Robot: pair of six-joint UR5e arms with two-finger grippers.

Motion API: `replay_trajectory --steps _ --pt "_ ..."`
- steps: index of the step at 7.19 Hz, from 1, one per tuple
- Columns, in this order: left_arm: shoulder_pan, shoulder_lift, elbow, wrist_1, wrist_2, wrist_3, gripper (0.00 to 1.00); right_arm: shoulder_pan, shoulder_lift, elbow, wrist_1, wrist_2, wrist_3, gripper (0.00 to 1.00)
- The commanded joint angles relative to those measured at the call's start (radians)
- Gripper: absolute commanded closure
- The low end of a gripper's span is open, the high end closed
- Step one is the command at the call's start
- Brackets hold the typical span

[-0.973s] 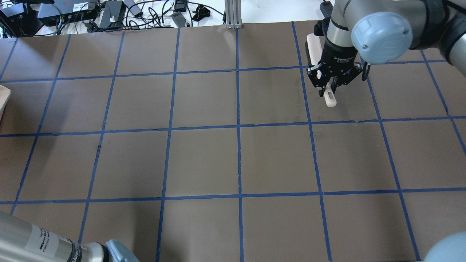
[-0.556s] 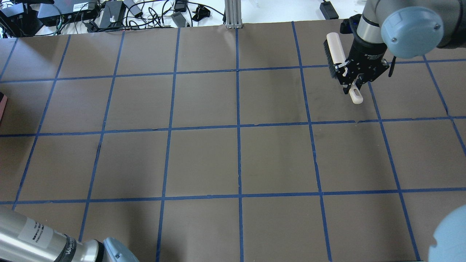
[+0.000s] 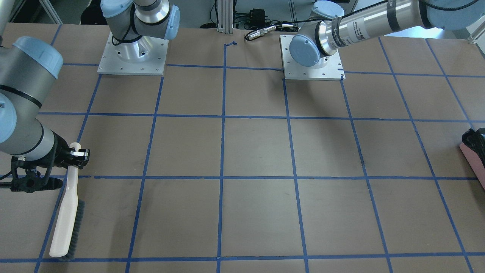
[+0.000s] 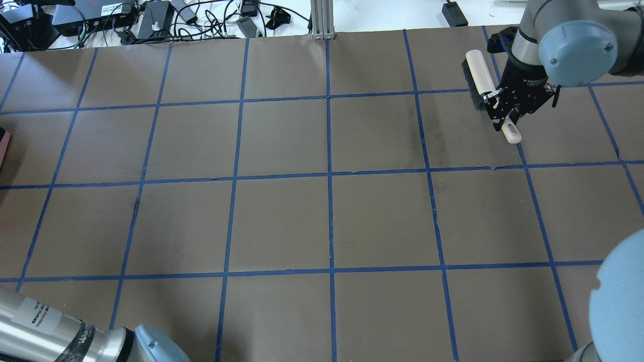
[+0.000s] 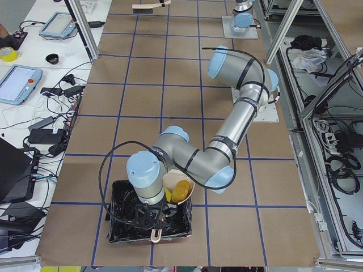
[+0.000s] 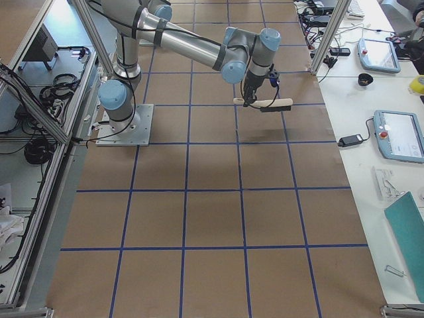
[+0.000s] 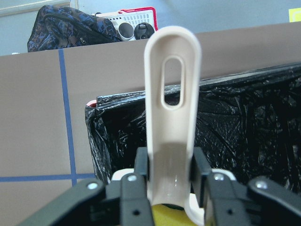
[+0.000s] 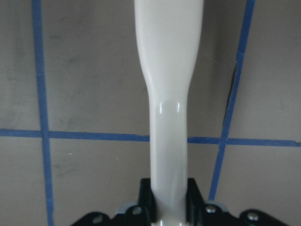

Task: Sweep and dump trash into bin
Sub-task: 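Move the brush with the right gripper back toward its starting spot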

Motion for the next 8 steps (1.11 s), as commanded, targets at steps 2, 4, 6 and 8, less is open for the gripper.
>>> replay_trajectory --steps 2,4,6,8 --pt "0.040 -0.025 0.030 0.029 0.000 0.021 1.00 -0.083 0.028 0.135 -0.192 -0.018 -0.045 1.00" --pt "0.051 -0.027 0.032 0.040 0.000 0.044 1.00 -0.086 0.029 0.192 -0.284 -0.028 -0.034 1.00" --pt "0.054 -0.030 0.028 0.074 0.000 0.053 1.00 -0.086 0.028 0.193 -0.281 -0.019 -0.054 1.00" --pt "0.055 -0.033 0.032 0.092 -0.001 0.055 1.00 -0.086 0.031 0.192 -0.286 -0.018 -0.067 1.00"
